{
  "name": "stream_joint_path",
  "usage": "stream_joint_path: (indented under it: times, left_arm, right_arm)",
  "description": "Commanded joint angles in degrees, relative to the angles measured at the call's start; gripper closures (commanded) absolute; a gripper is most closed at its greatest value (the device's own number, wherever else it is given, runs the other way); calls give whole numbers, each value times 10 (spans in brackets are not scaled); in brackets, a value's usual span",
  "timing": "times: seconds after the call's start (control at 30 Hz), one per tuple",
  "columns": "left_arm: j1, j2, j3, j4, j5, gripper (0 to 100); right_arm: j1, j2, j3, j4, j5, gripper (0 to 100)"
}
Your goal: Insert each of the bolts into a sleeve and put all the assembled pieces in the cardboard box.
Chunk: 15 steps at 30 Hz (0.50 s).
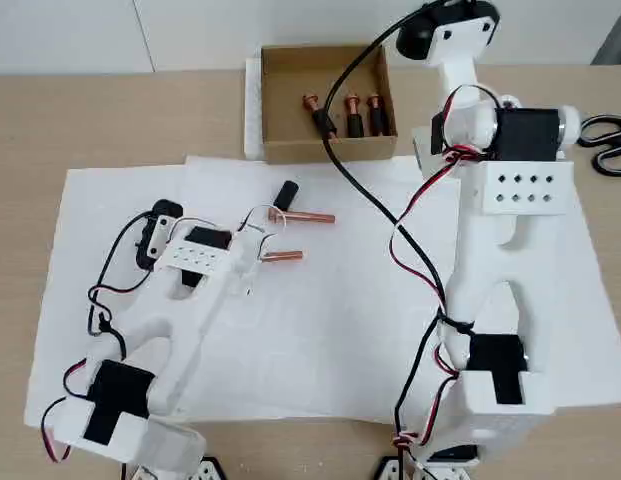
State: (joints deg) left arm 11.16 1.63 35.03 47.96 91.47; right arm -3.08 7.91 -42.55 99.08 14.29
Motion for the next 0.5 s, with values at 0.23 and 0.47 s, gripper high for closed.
stream_joint_path:
  times: [0.23,0.47]
  left_arm:
    - [-1,-4,-25,6,-7,925]
    - [9,-4,-112,130,-31,993]
  right_arm:
    - [-2,-37,-2,3,-4,995]
    - [-2,-37,-2,3,-4,995]
